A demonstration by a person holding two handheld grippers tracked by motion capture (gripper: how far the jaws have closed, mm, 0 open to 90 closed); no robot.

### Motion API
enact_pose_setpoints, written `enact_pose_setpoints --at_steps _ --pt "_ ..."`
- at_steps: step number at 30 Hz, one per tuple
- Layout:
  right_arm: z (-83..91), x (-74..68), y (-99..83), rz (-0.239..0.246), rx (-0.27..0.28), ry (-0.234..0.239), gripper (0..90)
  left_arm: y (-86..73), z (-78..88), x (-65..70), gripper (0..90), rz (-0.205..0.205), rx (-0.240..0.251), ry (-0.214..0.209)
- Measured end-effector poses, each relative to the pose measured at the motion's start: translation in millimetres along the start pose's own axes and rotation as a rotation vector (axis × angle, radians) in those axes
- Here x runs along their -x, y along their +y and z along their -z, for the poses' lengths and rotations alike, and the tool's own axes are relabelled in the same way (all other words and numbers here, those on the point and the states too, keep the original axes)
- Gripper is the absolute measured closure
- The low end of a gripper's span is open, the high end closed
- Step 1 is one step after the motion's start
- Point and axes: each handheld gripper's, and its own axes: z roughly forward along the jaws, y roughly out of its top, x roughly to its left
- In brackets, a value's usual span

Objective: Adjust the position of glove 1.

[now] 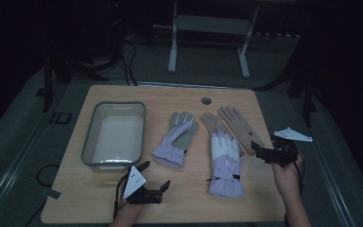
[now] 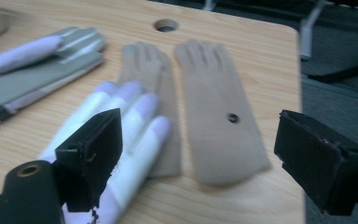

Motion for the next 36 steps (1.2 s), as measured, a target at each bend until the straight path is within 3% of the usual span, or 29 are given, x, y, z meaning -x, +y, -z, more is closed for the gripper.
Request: enact_pose_setpoints --at_steps 6,8,10,15,25,29,36 --pt "-6.1 -20.6 19.6 0.051 0.007 0.035 14.0 0.1 -0.1 -0.1 1.6 -0.003 -0.001 -0.001" --pt "-9.5 -27.2 26.1 0.055 -0.004 0.068 13.5 0.1 -0.2 -0.2 1.6 0.001 -0.002 -0.002" --pt "-13.8 -34.9 33.0 0.063 -0.015 0.071 13.8 0.1 -0.2 -0.4 1.6 0.002 -0.002 -0.003" --pt "-25.0 -55.0 46.9 0.106 -0.03 0.145 13.8 0.1 -0.3 0.0 1.6 -0.001 -0.002 -0.007" --pt "-57.6 -93.9 65.9 0.202 -0.095 0.284 14.4 0.2 -0.5 0.1 1.6 -0.002 -0.003 -0.015" --pt "-71.8 -108.0 71.1 0.219 -0.125 0.336 14.8 0.3 -0.4 0.1 1.6 -0.001 -0.006 -0.017" --pt "-95.9 -130.0 79.9 0.245 -0.168 0.369 14.7 0.3 -0.7 0.3 1.6 -0.003 -0.006 -0.02"
